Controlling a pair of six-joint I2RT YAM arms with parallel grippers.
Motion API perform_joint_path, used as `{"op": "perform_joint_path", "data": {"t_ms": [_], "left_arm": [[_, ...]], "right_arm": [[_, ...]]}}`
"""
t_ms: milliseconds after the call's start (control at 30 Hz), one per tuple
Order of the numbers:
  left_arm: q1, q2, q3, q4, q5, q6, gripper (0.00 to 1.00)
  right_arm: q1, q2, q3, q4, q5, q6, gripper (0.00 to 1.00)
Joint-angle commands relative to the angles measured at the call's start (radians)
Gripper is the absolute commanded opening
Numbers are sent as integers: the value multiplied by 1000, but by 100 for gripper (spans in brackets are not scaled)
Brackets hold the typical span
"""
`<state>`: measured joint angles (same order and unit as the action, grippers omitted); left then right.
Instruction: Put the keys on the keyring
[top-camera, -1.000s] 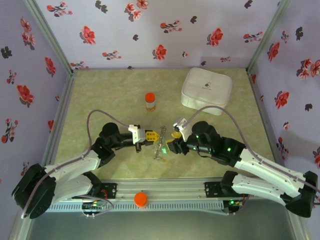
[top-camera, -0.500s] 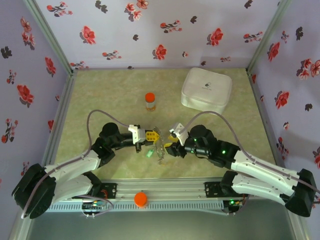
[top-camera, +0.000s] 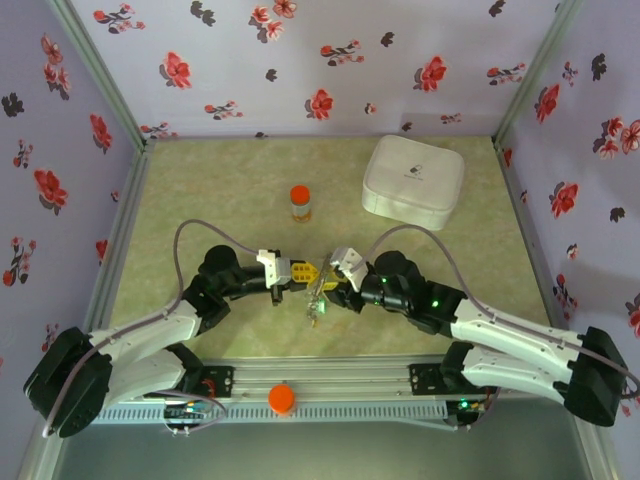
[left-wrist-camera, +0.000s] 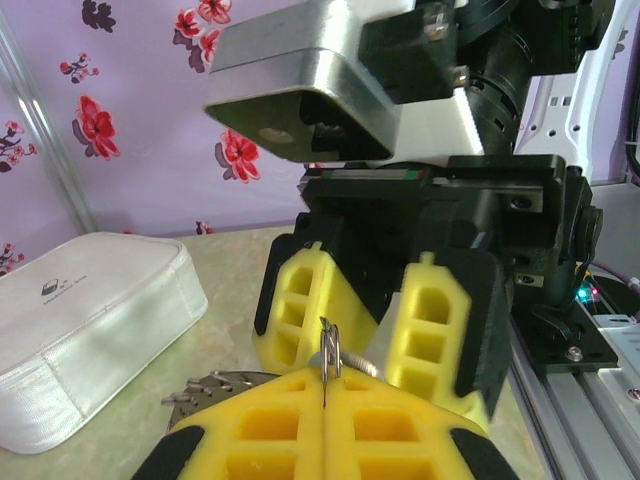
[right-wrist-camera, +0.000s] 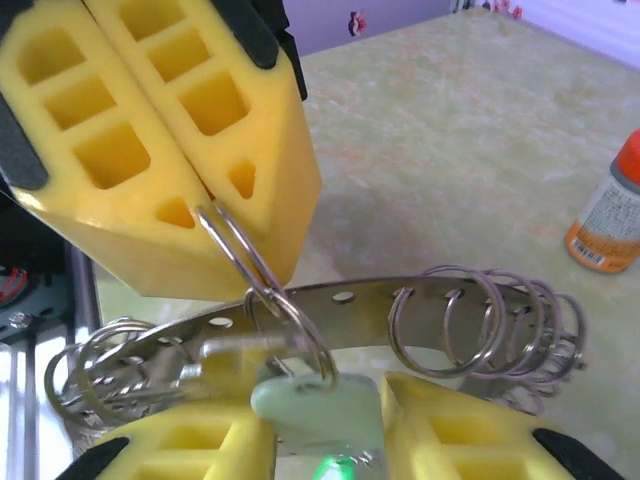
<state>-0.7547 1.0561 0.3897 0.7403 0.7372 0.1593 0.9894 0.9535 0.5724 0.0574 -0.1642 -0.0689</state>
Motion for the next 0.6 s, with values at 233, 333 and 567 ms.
{"op": "perform_joint_path", "data": {"t_ms": [233,333,567], "left_arm": [[-8,-7,0,47,24,-4,0],[-8,-4,1,46,24,-4,0],[-7,2,1,46,27,-5,0]], "right_arm": [[10,-75,5,-11,98,-125,3],[11,-112,22,-54,139,-158,0],[11,-122,90,-116,159,-182,0]]}}
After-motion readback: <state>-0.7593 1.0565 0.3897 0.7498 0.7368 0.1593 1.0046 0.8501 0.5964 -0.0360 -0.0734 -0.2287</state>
